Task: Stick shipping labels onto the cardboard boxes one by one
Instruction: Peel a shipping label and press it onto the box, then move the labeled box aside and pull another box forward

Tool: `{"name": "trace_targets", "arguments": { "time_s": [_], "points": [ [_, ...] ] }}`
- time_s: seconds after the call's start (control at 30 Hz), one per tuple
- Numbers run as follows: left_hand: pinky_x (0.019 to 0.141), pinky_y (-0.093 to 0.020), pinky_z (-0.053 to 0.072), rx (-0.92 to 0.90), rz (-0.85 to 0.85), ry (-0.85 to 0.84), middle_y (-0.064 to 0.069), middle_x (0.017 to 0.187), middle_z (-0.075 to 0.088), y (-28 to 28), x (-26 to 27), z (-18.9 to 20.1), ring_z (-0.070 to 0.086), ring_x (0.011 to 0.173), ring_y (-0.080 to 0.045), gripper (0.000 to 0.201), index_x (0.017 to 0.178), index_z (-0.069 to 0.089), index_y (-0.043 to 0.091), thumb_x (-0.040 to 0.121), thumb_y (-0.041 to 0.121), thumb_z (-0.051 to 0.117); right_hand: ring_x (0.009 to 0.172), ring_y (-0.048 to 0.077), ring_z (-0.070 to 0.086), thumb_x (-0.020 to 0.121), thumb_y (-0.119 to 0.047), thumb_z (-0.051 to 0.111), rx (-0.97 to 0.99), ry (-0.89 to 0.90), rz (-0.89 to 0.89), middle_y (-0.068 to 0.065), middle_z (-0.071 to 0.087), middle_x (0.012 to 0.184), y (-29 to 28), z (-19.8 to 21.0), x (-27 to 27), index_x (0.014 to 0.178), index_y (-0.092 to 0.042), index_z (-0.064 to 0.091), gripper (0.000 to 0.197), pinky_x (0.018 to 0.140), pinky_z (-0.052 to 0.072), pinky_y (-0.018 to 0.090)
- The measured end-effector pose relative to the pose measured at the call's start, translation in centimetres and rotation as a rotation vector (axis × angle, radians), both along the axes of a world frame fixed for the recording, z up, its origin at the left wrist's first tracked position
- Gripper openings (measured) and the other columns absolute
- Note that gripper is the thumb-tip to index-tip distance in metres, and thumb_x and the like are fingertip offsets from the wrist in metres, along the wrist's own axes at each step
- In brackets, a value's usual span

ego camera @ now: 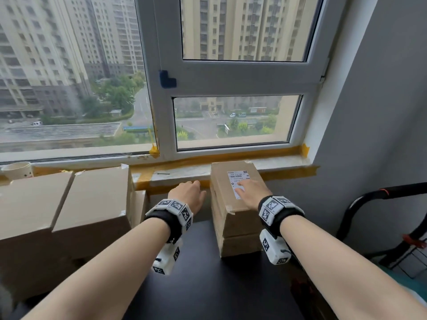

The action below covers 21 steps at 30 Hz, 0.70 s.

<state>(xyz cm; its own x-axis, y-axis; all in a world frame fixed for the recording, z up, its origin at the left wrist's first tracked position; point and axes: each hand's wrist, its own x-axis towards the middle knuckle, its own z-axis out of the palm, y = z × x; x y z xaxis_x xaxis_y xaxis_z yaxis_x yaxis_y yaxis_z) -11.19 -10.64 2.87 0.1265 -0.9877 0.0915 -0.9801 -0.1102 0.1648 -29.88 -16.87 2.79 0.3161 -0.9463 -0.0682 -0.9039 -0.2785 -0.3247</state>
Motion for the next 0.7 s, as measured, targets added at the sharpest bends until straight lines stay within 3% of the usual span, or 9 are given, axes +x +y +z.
{"name": "trace_targets", "arguments": {
  "time_s": [0.13,0.3,0.57,0.7],
  "points": [
    [0.087,-0.040,0.048,-0.031,0.034,0.020,-0.009,0.117,0.062,2.3,3.8,0.7,0.058,0.109,-0.029,0.036,0.117,0.053,0.012,0.097,0.037,0.037,0.111,0.028,0.056,0.097,-0.039,0.035,-0.038,-0.003,0.084,0.010,0.060,0.124,2.3,0.3,5.0,0.118,-0.013,0.057,0.040,0.097,0.044,0.041],
    [0.090,-0.041,0.049,-0.047,0.086,0.048,-0.011,0.116,0.061,5.8,9.3,0.4,0.058,0.106,-0.029,0.034,0.116,0.054,0.010,0.097,0.033,0.037,0.127,0.028,0.046,0.099,-0.036,0.037,-0.011,-0.048,0.163,0.011,0.050,0.139,5.3,0.5,10.9,0.134,-0.010,0.047,0.045,0.107,0.036,0.041],
    [0.092,-0.039,0.045,-0.142,0.219,0.150,-0.007,0.128,0.055,12.1,17.4,-0.2,0.055,0.113,-0.027,0.034,0.126,0.050,0.012,0.098,0.026,0.036,0.130,0.024,0.045,0.099,-0.037,0.037,-0.011,-0.096,0.255,0.006,0.047,0.143,9.9,-0.1,19.2,0.139,-0.015,0.041,0.046,0.108,0.037,0.041],
    [0.092,-0.039,0.044,-0.142,0.285,0.165,-0.004,0.131,0.053,14.6,20.7,-1.2,0.053,0.116,-0.027,0.034,0.127,0.050,0.015,0.097,0.024,0.036,0.125,0.027,0.049,0.099,-0.033,0.037,0.005,-0.096,0.308,0.009,0.052,0.137,11.6,-0.6,23.0,0.133,-0.013,0.047,0.041,0.104,0.040,0.042]
  ]
}}
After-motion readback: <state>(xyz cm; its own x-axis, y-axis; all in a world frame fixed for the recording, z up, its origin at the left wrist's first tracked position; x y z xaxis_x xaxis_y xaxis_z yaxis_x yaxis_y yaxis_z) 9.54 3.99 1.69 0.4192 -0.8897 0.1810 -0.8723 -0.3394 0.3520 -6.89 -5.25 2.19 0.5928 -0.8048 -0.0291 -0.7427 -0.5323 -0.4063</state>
